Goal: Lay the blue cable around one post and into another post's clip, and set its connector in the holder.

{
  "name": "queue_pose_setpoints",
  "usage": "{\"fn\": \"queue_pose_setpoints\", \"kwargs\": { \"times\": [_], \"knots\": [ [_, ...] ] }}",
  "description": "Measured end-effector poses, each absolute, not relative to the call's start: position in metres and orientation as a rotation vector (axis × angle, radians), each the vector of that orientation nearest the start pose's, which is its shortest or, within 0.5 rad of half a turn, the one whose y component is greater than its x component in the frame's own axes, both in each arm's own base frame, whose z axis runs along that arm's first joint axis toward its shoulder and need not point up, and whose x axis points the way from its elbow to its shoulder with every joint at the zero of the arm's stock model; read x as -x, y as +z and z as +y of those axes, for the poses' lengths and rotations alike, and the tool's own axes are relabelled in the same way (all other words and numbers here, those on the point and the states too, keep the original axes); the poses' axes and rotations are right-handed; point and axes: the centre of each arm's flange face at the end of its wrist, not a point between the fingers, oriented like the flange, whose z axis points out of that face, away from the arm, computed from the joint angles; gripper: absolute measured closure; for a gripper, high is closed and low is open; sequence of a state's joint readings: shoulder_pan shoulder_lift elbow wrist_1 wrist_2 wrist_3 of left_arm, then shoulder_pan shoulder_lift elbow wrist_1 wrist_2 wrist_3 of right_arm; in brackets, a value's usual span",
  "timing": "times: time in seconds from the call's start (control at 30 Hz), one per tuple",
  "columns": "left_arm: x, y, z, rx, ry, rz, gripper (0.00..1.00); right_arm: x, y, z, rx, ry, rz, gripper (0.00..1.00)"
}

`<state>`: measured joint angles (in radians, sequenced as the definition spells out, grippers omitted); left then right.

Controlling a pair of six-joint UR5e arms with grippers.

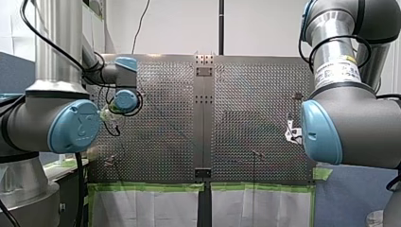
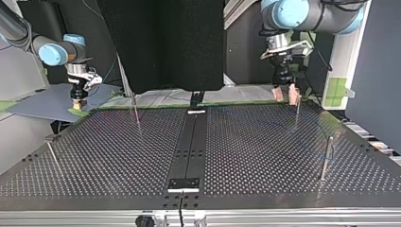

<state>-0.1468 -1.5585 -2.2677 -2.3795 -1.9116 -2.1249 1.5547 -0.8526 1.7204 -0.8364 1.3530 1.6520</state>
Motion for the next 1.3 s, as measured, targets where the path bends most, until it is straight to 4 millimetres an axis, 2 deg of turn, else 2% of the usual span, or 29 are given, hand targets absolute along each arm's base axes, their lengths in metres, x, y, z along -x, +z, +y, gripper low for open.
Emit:
{"fn": "queue_pose_setpoints", "kwargs": {
  "times": [0.13,0.4,0.73,0.87,1.07,1.2,1.3],
  "knots": [
    [-0.392,0.269,-0.147,0.582,-0.366,1.305,0.0,-0.146,0.08,-0.629,-1.348,1.401,-1.197,1.0],
    [-0.43,0.301,-0.118,0.631,-0.428,1.138,0.0,-0.147,0.08,-0.629,-1.352,1.397,-1.194,1.0],
    [-0.461,0.312,-0.072,0.726,-0.437,0.972,0.0,-0.146,0.081,-0.63,-1.345,1.401,-1.193,1.0],
    [-0.476,0.306,-0.054,0.743,-0.455,0.949,0.0,-0.146,0.081,-0.63,-1.343,1.405,-1.193,1.0],
    [-0.49,0.28,-0.029,0.781,-0.481,0.979,0.0,-0.146,0.081,-0.63,-1.342,1.406,-1.19,1.0],
    [-0.496,0.264,-0.027,0.794,-0.526,1.009,0.0,-0.145,0.081,-0.631,-1.34,1.405,-1.189,1.0],
    [-0.498,0.262,-0.031,0.789,-0.573,1.019,0.0,-0.144,0.081,-0.631,-1.339,1.403,-1.19,1.0]
  ]
}}
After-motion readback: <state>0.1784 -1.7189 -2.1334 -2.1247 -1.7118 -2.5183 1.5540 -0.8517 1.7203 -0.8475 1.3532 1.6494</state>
